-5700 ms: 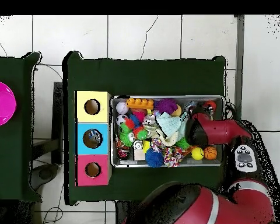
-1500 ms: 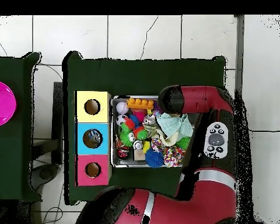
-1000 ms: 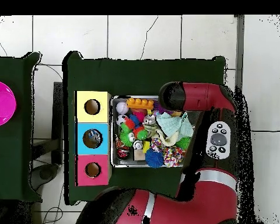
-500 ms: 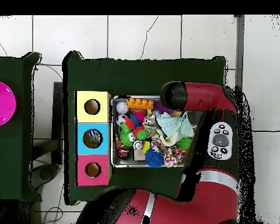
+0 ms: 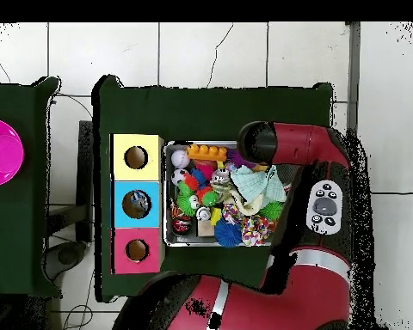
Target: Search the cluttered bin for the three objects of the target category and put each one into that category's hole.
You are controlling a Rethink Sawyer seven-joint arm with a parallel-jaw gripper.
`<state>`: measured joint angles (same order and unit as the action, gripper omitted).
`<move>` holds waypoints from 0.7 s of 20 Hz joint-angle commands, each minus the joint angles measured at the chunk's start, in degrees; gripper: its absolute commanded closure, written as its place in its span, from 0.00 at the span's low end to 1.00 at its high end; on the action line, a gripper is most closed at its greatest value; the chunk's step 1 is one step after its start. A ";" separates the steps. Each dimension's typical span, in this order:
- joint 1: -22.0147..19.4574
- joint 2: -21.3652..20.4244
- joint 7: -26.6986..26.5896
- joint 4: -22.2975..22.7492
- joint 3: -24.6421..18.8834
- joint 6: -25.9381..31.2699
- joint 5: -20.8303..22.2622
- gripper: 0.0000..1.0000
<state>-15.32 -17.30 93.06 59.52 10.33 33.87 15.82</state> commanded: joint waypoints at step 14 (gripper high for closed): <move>-0.32 5.19 7.18 3.50 -0.46 15.03 -4.08 0.00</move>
<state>-15.28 -15.52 93.06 59.23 11.13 37.57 12.97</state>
